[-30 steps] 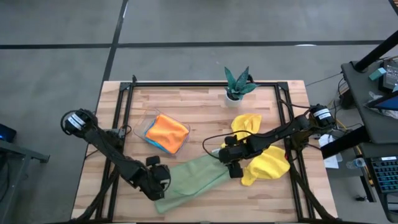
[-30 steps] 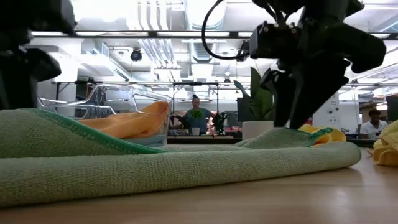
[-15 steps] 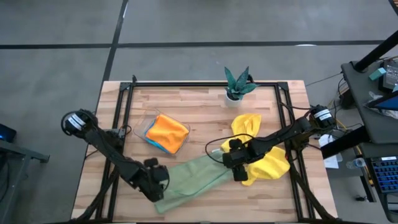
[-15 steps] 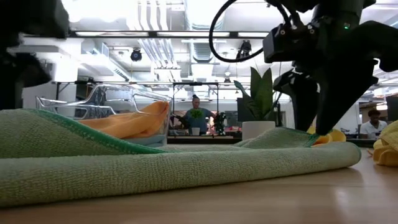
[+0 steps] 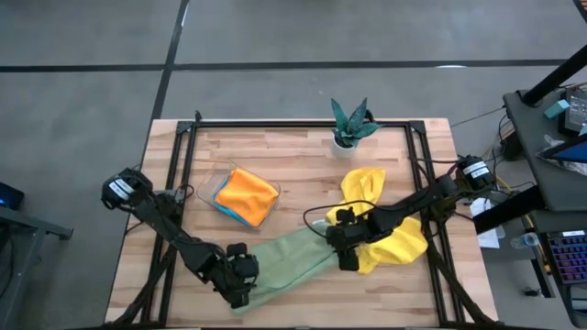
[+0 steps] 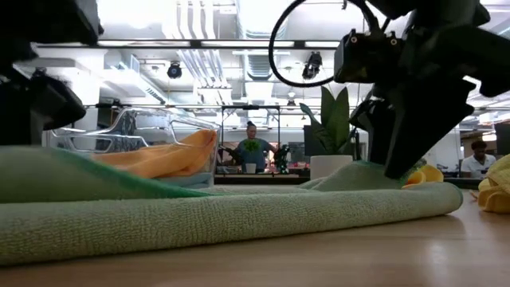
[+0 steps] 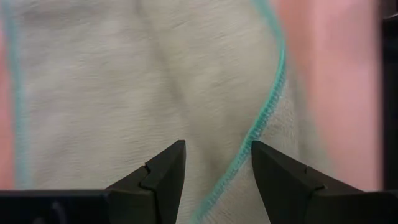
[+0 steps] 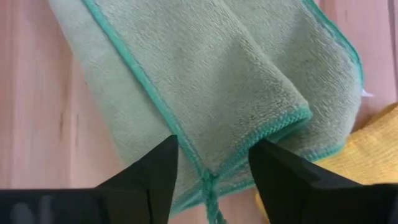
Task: Fold microfiber towels
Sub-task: Fold the green microfiber cloth
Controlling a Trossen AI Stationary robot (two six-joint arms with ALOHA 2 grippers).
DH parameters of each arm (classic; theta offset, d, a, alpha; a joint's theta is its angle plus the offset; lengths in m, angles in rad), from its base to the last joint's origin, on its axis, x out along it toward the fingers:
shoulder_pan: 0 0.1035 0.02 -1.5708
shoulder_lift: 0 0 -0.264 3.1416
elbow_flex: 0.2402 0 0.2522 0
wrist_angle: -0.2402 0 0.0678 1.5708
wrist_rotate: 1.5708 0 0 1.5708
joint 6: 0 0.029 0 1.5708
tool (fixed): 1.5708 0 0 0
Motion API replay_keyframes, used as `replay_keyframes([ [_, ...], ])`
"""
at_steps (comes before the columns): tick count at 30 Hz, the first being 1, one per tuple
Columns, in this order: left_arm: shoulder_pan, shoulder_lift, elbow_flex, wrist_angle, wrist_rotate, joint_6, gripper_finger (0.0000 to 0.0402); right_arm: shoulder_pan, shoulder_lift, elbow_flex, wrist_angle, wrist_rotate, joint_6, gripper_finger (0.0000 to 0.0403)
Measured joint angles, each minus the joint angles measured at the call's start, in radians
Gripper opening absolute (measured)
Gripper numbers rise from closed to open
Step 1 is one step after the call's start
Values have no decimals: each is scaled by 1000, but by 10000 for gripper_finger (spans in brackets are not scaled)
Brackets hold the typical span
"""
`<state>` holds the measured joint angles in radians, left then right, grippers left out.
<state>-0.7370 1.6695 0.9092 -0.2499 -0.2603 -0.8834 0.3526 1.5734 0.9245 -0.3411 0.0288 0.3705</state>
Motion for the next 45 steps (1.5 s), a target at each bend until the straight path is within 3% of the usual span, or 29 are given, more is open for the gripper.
replay_keyframes([
  [4,-4,0,0,101,69,0,169,10,0,0,27,-1,-5,140],
  [14,-22,-1,0,137,80,-79,169,10,0,-2,40,0,-22,14],
  [23,-56,4,0,133,91,-106,148,28,-1,-2,16,-12,-24,9],
  [31,-105,0,2,128,92,-121,10,59,-19,-2,-59,-65,-23,9],
  [40,-116,-13,45,127,99,-132,1,65,-74,-2,-76,-170,12,9],
  [45,-132,-23,98,181,147,-132,0,88,-118,-2,-73,-367,87,9],
])
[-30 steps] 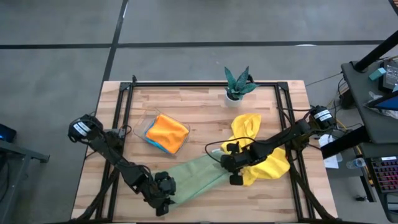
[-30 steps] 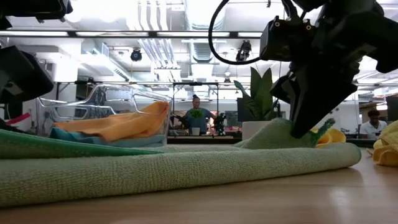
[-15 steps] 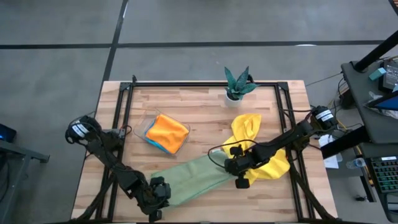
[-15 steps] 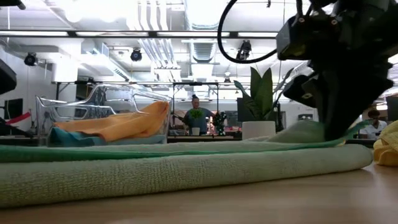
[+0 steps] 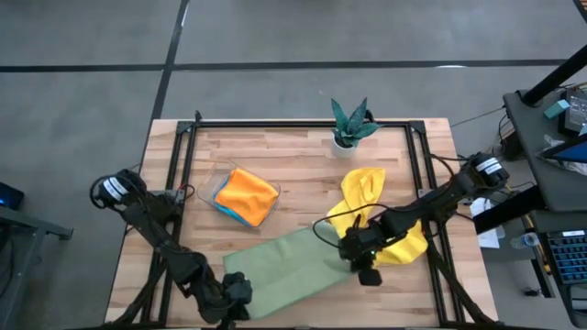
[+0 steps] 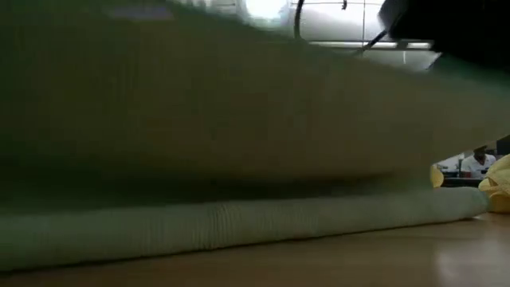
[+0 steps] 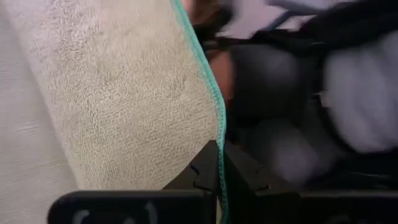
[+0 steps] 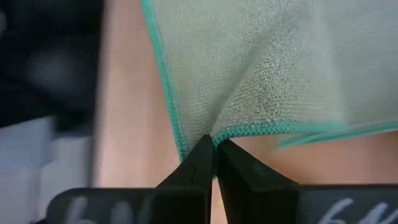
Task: Fold microfiber towels
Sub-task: Fold the green microfiber cloth
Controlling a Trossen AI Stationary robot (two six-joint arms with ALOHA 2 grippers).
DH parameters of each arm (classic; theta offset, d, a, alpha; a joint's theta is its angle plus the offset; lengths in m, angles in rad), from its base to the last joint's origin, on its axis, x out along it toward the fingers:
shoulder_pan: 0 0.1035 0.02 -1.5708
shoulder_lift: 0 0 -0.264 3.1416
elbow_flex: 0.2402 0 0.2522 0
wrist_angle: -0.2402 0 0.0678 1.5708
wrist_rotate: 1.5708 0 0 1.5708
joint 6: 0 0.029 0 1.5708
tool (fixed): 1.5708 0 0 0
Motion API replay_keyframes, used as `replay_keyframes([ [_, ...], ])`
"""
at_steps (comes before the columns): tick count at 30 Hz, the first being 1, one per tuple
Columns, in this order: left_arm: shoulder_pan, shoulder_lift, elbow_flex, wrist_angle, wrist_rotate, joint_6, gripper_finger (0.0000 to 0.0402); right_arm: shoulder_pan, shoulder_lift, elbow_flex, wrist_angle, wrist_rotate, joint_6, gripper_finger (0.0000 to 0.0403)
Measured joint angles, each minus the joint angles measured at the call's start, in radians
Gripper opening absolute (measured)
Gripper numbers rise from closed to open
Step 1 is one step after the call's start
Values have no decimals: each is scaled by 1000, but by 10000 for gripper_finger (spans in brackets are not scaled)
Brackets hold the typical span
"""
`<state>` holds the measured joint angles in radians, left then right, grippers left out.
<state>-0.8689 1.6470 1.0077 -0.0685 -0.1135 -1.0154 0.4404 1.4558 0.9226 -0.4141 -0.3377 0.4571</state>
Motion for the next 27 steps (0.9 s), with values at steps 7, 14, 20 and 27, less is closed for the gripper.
replay_keyframes([
  [7,-8,-1,13,51,-29,102,0,43,-17,1,6,-20,10,9],
  [14,-3,-1,-7,-153,-100,22,0,-10,-17,1,-10,283,18,9],
  [20,-4,-1,-30,-344,-190,-76,0,-99,0,1,-9,345,67,9],
  [27,-2,0,-96,-345,-244,-85,0,-179,67,0,-5,367,70,9],
])
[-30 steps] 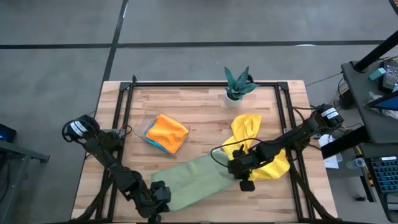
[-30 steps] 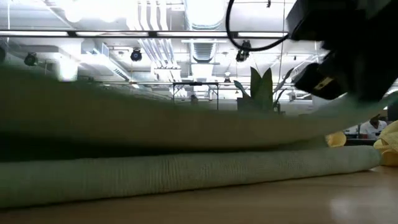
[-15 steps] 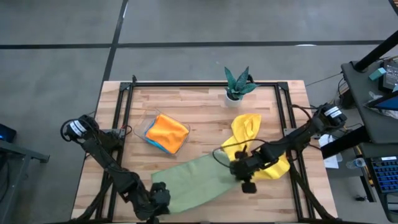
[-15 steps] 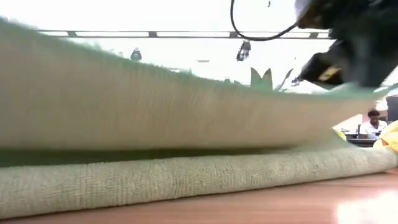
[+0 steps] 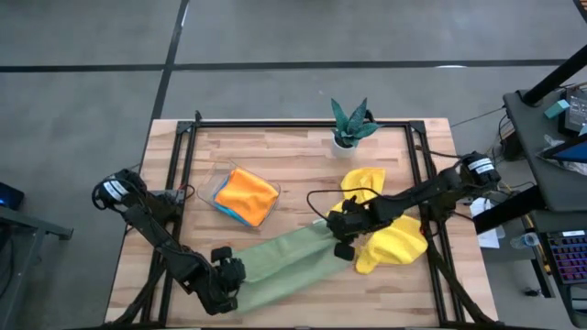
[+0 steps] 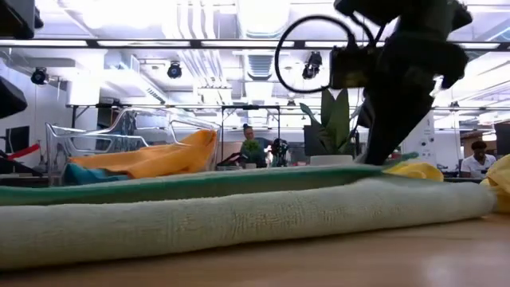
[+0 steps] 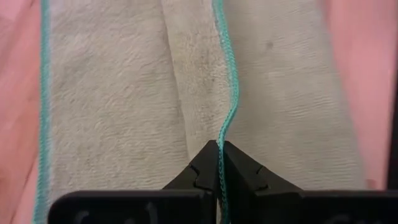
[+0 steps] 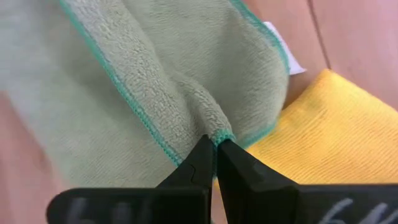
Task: Fold microfiber towels
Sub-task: Fold the green microfiber cloth
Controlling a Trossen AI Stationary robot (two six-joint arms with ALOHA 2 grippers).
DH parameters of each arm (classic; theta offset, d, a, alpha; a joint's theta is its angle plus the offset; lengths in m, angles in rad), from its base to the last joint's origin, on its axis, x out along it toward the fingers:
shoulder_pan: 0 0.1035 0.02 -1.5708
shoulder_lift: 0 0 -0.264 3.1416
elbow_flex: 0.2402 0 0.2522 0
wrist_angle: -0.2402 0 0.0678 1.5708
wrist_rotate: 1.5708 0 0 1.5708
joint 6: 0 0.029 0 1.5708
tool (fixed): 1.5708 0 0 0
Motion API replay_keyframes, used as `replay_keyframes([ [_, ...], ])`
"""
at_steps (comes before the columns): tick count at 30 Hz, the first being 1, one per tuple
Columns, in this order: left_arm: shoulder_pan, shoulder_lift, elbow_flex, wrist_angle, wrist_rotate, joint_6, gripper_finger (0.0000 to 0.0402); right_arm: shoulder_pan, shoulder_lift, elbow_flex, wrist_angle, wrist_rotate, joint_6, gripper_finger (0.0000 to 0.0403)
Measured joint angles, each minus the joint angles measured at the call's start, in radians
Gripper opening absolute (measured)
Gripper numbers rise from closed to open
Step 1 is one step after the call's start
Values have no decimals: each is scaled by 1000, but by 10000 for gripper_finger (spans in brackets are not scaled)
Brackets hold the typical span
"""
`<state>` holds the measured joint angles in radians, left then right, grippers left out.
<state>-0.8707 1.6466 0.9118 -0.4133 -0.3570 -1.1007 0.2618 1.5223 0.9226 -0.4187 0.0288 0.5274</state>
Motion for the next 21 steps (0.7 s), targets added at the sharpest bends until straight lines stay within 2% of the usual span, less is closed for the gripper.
replay_keyframes([
  [12,-1,-9,-38,-3,-35,-46,0,-14,26,0,19,4,-5,19],
  [21,0,-36,-43,-82,-88,-84,0,-18,20,6,53,24,-7,81],
])
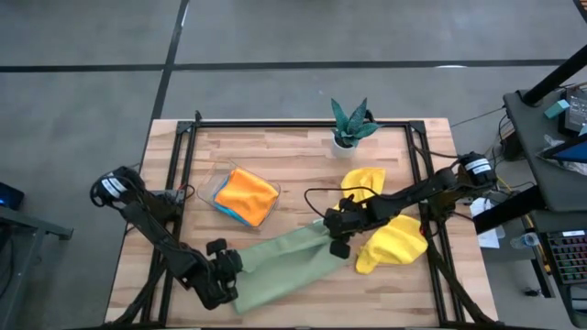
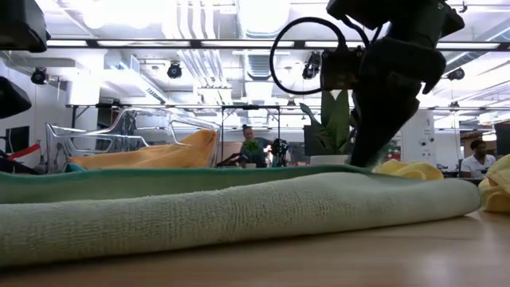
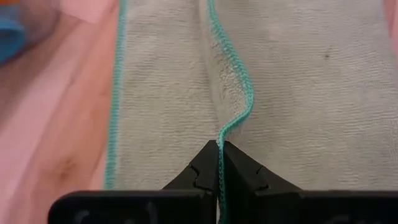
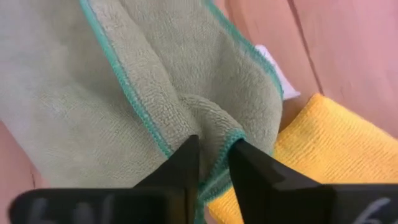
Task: Fold microfiber towels
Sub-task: Fold the green microfiber cloth
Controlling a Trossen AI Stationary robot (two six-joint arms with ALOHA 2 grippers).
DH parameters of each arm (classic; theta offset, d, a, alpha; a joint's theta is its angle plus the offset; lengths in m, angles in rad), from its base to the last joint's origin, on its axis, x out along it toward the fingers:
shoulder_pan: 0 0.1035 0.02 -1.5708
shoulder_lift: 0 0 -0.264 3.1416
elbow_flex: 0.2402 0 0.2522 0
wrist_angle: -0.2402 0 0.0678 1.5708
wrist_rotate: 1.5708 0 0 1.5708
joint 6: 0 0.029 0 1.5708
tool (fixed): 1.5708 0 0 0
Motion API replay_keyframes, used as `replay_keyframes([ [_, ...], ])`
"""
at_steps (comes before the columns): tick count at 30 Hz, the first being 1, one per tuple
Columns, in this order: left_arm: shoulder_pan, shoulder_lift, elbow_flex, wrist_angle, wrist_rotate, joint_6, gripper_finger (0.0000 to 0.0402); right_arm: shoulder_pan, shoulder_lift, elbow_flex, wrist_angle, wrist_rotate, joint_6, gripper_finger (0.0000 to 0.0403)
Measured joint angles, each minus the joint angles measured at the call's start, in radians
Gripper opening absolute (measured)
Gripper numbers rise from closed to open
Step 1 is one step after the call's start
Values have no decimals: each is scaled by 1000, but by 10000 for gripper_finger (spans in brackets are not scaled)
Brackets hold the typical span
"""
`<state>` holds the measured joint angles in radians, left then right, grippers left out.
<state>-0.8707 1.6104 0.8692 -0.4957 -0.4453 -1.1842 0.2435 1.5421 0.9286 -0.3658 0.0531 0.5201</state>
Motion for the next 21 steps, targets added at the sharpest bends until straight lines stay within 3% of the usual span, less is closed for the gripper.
replay_keyframes([
  [7,0,-59,0,-149,-4,-39,0,-17,-24,1,-2,0,-5,142],
  [14,1,-61,-13,-151,0,-38,2,-40,-30,1,-10,3,-7,170],
  [21,1,-61,-13,-153,-13,-39,69,-57,-49,1,-58,3,-16,171],
])
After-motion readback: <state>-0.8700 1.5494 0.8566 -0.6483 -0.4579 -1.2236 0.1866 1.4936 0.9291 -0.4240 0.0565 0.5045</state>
